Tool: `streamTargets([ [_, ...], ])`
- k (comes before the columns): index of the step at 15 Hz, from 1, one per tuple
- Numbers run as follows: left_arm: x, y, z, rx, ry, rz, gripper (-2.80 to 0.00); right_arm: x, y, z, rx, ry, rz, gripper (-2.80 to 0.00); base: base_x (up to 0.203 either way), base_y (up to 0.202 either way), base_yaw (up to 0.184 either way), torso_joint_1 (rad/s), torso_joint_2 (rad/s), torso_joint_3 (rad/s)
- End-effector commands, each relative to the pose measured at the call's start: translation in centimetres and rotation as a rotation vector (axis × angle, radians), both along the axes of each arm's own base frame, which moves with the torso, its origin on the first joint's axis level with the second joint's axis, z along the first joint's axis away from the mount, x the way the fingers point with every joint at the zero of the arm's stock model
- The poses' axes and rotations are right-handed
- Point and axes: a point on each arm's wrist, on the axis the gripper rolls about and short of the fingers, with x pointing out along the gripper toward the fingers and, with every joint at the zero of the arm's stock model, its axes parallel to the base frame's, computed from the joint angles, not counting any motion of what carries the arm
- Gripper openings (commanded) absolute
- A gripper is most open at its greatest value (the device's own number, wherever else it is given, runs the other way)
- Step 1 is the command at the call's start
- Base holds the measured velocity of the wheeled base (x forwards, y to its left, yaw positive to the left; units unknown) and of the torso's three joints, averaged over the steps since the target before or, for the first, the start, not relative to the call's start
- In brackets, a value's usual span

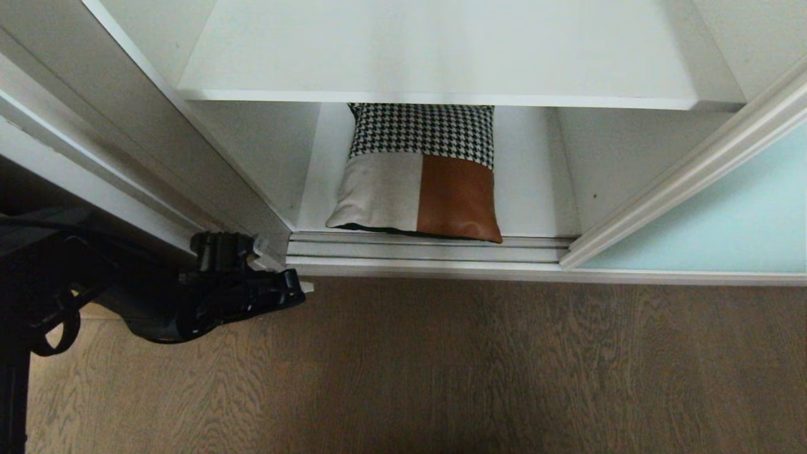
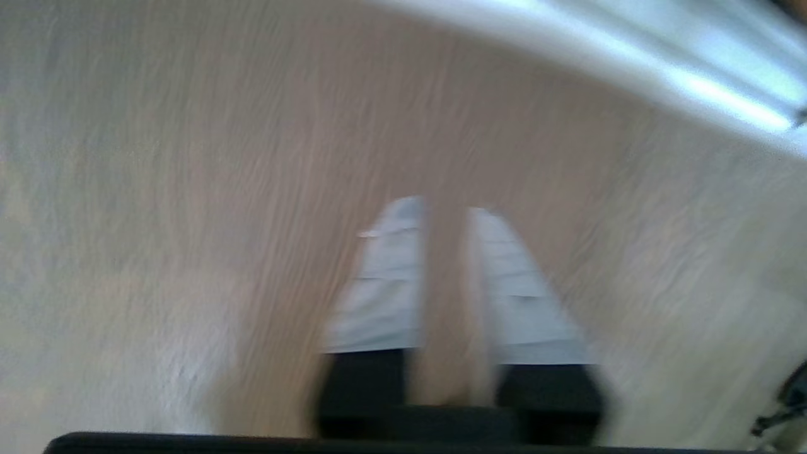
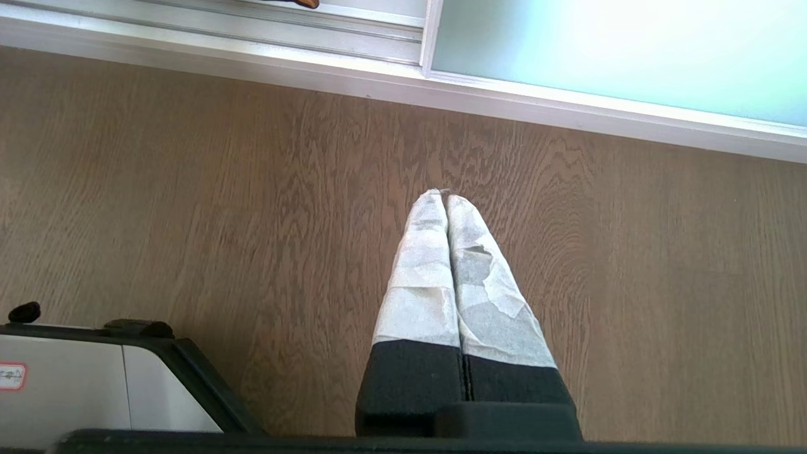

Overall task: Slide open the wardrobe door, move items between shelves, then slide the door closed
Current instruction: Place the pillow on the higher shelf

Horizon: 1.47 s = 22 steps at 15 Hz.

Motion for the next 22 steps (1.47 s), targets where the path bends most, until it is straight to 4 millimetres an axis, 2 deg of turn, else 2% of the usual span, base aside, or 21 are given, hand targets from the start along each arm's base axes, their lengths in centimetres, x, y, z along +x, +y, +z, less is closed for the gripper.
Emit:
streamTargets([
  [1, 1.1, -0.1, 1.2, -0.011, -0.055, -0.005, 0.00, 0.0, 0.0, 0.0, -0.001, 0.000, 0.001, -2.80, 0.000, 0.000, 0.000, 0.000, 0.00, 0.000],
  [6, 3.8, -0.4, 1.1, -0.013, -0.124, -0.014, 0.00, 0.0, 0.0, 0.0, -0.001, 0.000, 0.001, -2.80, 0.000, 0.000, 0.000, 0.000, 0.00, 0.000],
  [11, 6.8, -2.7, 1.2, -0.072, -0.208, -0.070, 0.00, 0.0, 0.0, 0.0, -0.001, 0.000, 0.001, -2.80, 0.000, 0.000, 0.000, 0.000, 0.00, 0.000],
  [13, 7.4, -3.4, 1.7, -0.096, -0.241, -0.128, 0.00, 0.0, 0.0, 0.0, -0.001, 0.000, 0.001, -2.80, 0.000, 0.000, 0.000, 0.000, 0.00, 0.000],
  [17, 8.9, -4.2, 1.5, -0.086, -0.298, -0.150, 0.00, 0.0, 0.0, 0.0, -0.001, 0.000, 0.001, -2.80, 0.000, 0.000, 0.000, 0.000, 0.00, 0.000],
  [22, 9.5, -4.2, -0.5, 0.020, -0.322, -0.184, 0.00, 0.0, 0.0, 0.0, -0.001, 0.000, 0.001, -2.80, 0.000, 0.000, 0.000, 0.000, 0.00, 0.000],
])
